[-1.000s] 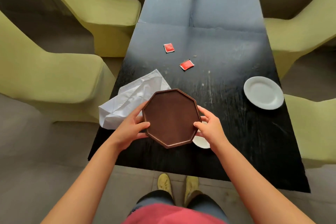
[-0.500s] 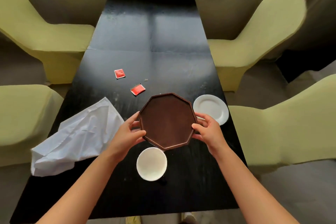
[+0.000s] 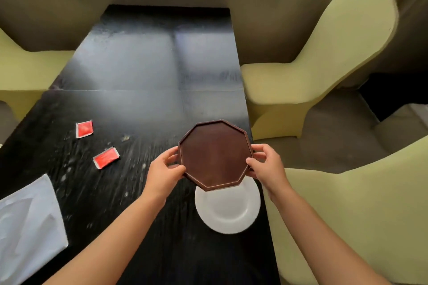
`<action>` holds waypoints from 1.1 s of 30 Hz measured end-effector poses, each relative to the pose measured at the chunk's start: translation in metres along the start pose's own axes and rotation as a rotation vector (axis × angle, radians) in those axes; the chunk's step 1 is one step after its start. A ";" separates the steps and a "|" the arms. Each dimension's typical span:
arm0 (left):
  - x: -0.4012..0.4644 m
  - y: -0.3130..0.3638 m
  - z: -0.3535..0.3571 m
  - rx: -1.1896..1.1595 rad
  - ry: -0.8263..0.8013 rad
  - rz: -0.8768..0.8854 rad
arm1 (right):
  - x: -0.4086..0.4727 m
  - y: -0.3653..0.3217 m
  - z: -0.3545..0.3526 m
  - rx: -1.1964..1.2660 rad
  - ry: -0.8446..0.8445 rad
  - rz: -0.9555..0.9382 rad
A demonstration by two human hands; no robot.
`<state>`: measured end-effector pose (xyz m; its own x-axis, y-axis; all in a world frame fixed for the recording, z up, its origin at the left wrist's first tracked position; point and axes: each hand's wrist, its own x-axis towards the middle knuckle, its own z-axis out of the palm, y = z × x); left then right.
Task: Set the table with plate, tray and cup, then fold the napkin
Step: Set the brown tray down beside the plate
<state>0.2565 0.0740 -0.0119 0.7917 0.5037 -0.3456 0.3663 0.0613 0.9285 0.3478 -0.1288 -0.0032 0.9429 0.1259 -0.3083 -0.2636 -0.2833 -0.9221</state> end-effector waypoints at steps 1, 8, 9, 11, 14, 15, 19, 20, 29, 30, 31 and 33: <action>0.013 0.001 0.008 0.014 0.006 0.012 | 0.014 0.002 -0.002 0.008 0.007 -0.004; 0.094 0.007 0.055 0.106 0.040 0.080 | 0.097 0.019 -0.008 -0.076 0.086 -0.047; 0.103 0.007 0.059 0.118 0.036 0.087 | 0.105 0.021 -0.007 -0.115 0.093 -0.047; 0.117 0.005 0.065 0.156 0.032 0.095 | 0.118 0.025 -0.005 -0.181 0.114 -0.035; 0.133 -0.001 0.070 0.220 0.046 0.106 | 0.132 0.032 0.001 -0.230 0.142 -0.010; 0.137 -0.003 0.071 0.243 0.055 0.106 | 0.135 0.035 0.003 -0.245 0.146 0.002; 0.150 -0.016 0.074 0.344 0.080 0.095 | 0.140 0.050 0.012 -0.265 0.154 0.053; 0.151 -0.019 0.075 0.366 0.086 0.099 | 0.141 0.054 0.014 -0.280 0.158 0.052; 0.149 -0.045 0.076 0.448 0.147 0.124 | 0.148 0.068 0.028 -0.456 0.187 -0.035; 0.148 -0.046 0.076 0.445 0.148 0.128 | 0.148 0.068 0.030 -0.465 0.186 -0.040; 0.147 -0.048 0.075 0.442 0.141 0.133 | 0.148 0.069 0.031 -0.472 0.187 -0.042; 0.146 -0.049 0.075 0.438 0.119 0.141 | 0.149 0.070 0.031 -0.481 0.192 -0.050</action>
<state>0.3904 0.0802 -0.1181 0.7963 0.5778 -0.1790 0.4516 -0.3709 0.8115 0.4632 -0.1002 -0.1210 0.9842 -0.0129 -0.1766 -0.1362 -0.6922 -0.7087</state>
